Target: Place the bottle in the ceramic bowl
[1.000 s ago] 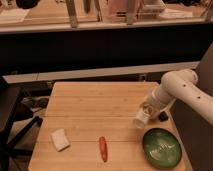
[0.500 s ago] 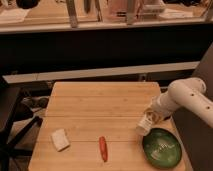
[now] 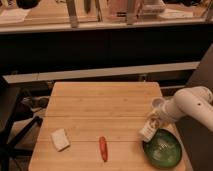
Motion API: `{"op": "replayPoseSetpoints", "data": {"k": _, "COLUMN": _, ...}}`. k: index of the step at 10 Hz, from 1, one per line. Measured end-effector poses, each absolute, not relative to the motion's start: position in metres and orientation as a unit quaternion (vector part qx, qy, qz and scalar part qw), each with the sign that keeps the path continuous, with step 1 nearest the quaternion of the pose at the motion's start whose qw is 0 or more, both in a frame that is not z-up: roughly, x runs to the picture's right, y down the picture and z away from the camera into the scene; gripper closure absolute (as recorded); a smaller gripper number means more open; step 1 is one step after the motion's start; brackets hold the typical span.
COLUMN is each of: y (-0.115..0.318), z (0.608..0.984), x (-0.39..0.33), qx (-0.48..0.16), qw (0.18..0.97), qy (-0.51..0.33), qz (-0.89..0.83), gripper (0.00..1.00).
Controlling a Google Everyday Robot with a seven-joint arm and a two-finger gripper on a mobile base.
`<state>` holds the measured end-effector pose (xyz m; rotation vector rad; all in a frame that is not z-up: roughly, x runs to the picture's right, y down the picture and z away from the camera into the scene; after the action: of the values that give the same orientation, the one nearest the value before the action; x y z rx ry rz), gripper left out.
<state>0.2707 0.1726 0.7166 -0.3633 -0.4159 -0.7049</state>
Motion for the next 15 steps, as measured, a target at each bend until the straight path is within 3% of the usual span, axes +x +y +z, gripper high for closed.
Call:
{"op": "replayPoseSetpoints", "data": {"k": 9, "y": 0.207, "z": 0.721, "x": 0.292, "qx": -0.174, "qw": 0.908, "qy": -0.204, "qz": -0.321, "gripper": 1.0}}
{"op": "replayPoseSetpoints", "data": {"k": 15, "y": 0.214, "z": 0.722, "x": 0.293, "qx": -0.172, "qw": 0.909, "qy": -0.206, "qz": -0.319, "gripper": 0.71}}
